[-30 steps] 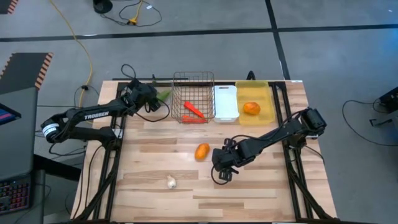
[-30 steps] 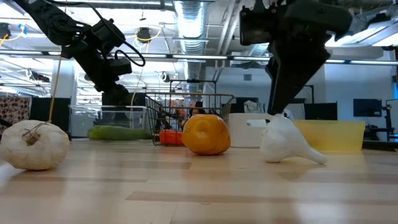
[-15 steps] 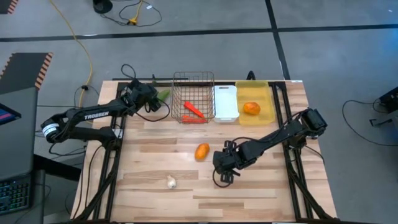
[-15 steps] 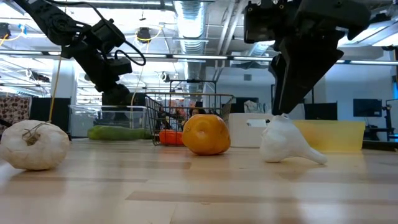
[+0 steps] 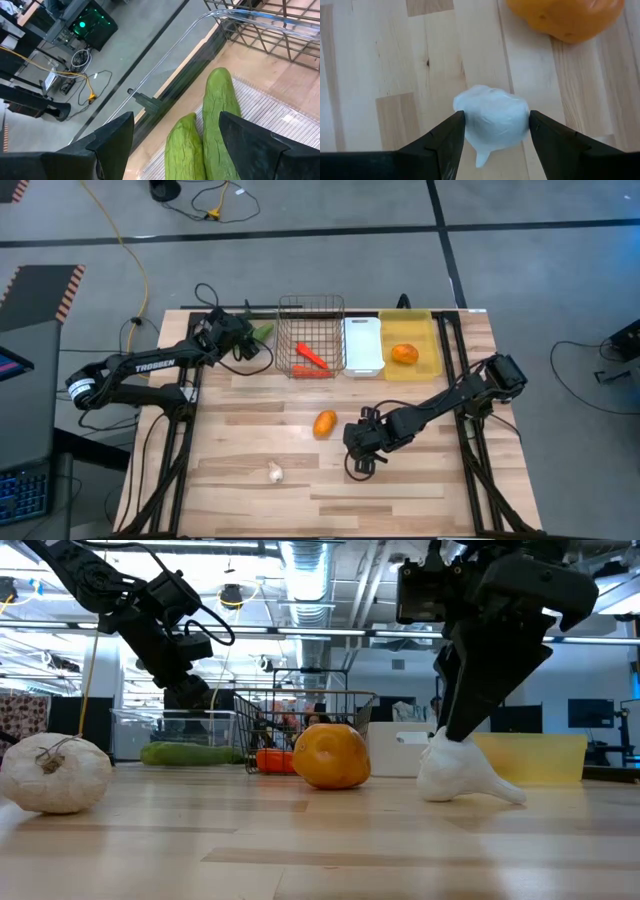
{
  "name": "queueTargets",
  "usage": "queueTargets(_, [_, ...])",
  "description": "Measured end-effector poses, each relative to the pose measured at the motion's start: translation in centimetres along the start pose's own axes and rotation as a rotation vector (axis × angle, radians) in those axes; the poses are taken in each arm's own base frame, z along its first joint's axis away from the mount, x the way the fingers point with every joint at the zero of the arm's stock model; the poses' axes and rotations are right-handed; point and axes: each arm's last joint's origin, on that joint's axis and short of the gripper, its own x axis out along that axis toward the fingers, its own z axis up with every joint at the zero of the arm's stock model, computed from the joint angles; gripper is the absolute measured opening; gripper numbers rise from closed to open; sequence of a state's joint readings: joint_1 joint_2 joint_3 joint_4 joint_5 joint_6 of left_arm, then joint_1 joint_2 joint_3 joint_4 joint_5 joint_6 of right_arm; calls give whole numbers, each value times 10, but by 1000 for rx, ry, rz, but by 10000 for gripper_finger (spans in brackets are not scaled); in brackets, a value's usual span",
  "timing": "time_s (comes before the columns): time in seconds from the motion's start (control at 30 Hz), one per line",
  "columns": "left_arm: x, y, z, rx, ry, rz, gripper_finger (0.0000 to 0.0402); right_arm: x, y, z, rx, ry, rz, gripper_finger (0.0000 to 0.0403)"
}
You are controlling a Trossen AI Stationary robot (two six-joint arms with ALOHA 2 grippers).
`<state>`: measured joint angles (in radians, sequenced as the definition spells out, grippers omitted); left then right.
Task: Sort produce into baskets
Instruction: Put the top garlic into the white bin
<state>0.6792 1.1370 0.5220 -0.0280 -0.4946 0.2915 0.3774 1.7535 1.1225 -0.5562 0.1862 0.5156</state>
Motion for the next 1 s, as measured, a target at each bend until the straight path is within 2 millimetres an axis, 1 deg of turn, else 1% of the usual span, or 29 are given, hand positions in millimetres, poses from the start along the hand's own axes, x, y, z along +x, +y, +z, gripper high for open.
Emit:
queueTargets(0.13, [0,0,0,0,0,0,279,0,-1,-1,-2,11,-6,227])
queueTargets(0.37, [0,0,0,0,0,0,279,0,-1,-1,-3,13,-7,148])
queueTargets(0.47, [0,0,0,0,0,0,279,0,-1,-1,-3,13,-6,124])
queueTargets(0.57, [0,0,0,0,0,0,279,0,-1,-1,-3,13,-7,117])
queueTargets(0.77, [0,0,0,0,0,1,279,0,-2,1,6,3,-3,116])
queueTargets(1.0, [0,0,0,0,0,1,279,2,-10,5,31,1,-10,116])
